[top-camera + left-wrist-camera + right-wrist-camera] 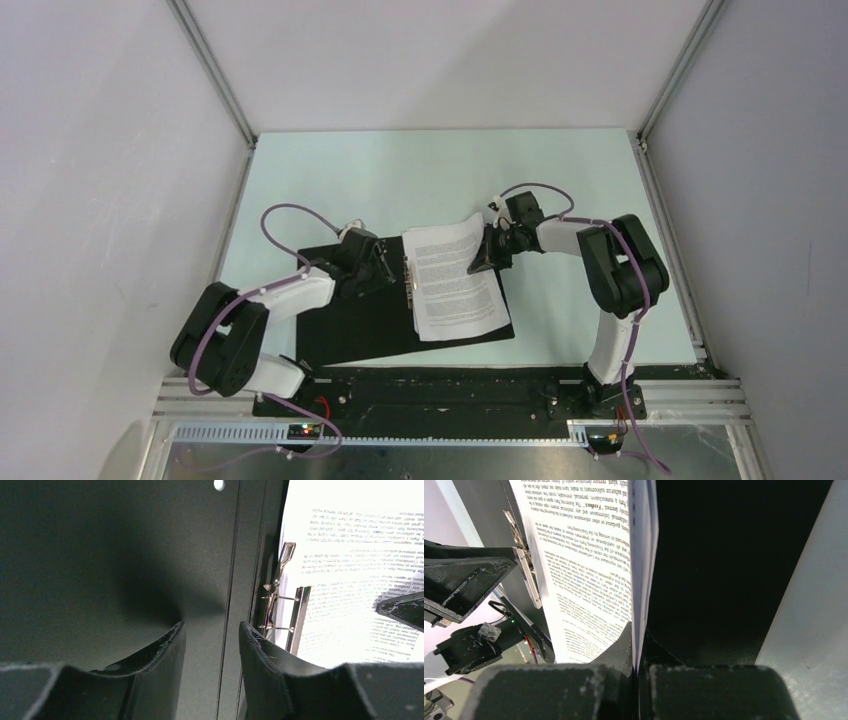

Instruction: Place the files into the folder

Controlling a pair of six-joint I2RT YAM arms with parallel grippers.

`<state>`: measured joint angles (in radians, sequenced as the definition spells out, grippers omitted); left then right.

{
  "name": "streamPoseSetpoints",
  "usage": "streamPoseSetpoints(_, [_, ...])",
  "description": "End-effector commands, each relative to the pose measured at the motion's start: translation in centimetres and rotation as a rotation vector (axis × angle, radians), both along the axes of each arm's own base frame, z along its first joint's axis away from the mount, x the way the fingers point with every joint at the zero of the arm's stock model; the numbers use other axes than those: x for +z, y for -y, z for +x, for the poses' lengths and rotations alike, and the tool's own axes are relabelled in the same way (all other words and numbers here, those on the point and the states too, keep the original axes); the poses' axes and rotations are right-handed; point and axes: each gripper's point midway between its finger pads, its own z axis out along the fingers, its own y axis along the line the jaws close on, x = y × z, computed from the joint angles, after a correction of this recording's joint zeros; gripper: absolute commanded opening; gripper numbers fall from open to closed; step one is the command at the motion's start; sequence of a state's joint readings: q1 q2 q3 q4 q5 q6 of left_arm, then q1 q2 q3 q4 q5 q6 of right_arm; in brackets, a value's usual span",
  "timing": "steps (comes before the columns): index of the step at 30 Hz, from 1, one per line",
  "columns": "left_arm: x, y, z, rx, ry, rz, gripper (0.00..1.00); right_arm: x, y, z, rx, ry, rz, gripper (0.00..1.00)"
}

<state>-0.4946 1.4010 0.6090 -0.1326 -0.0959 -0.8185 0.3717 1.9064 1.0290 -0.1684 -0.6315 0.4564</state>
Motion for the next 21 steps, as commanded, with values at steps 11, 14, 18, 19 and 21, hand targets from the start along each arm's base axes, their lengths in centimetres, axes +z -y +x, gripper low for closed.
streamPoseSetpoints(11, [0.8, 0.7, 0.1, -0.043, 0.005, -0.019, 0.47, 0.9, 1.4, 0.0, -0.018, 0.053, -0.127, 0.38])
streamPoseSetpoints(14, [0.8, 1.2, -1.0, -0.060, 0.004, -0.034, 0.44, 1.3, 2.1, 0.2, -0.041, 0.053, -0.144, 0.55])
streamPoseSetpoints(18, [0.5, 1.6, -2.9, -0.079, -0.005, -0.045, 0.41, 0.8, 4.1, 0.0, -0.084, 0.041, -0.238, 0.66])
streamPoseSetpoints(19, [0.6, 1.7, -3.1, -0.082, 0.001, -0.052, 0.40, 0.6, 4.5, -0.2, -0.090, 0.031, -0.253, 0.66])
streamPoseSetpoints(21, [0.8, 2.5, -4.1, -0.107, 0.003, -0.061, 0.38, 0.5, 5.3, -0.2, -0.116, 0.031, -0.286, 0.67])
